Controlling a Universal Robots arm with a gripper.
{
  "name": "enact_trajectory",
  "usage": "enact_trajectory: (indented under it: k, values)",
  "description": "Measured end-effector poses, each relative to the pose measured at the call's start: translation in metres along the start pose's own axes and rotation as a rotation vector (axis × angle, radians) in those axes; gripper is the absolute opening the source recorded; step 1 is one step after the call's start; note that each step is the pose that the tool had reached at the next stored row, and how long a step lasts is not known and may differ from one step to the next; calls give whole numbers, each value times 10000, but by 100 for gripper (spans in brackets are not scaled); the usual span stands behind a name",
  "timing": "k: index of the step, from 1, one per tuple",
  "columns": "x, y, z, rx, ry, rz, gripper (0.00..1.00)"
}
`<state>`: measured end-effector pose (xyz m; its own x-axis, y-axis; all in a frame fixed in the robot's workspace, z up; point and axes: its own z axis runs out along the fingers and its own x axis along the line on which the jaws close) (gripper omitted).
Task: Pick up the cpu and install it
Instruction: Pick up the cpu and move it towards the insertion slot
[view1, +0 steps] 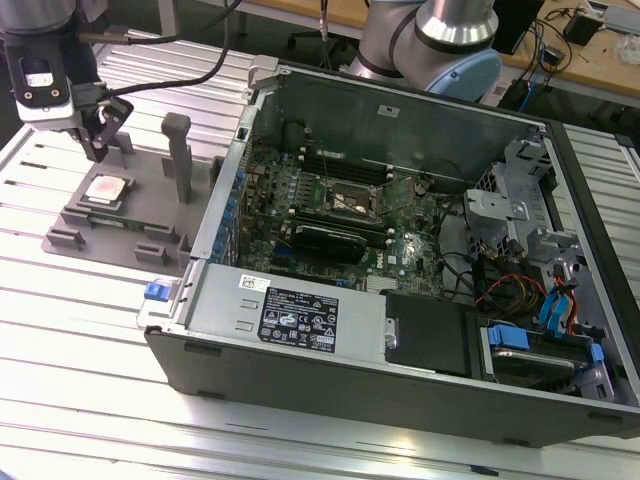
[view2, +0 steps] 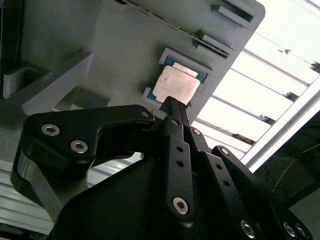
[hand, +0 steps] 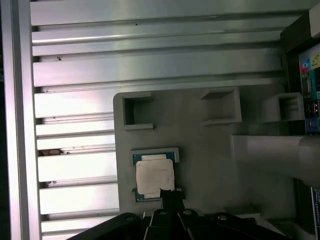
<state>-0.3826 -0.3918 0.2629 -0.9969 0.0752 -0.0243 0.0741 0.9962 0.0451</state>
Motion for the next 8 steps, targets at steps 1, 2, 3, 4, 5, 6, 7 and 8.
enact_trajectory:
  k: [1, 2, 3, 4, 5, 6, 7, 8]
  values:
    - [7, -3, 15, 0, 0, 0, 11]
    - [20, -8, 45, 0, -1, 0, 11]
    - [30, -12, 74, -1, -4, 0, 11]
    - [34, -14, 88, -1, -6, 0, 11]
    - [41, -18, 116, -2, -7, -1, 11]
    - [50, -23, 152, -1, -9, 0, 11]
    - [55, -27, 181, -1, -11, 0, 11]
    - [61, -30, 212, -1, -15, 0, 11]
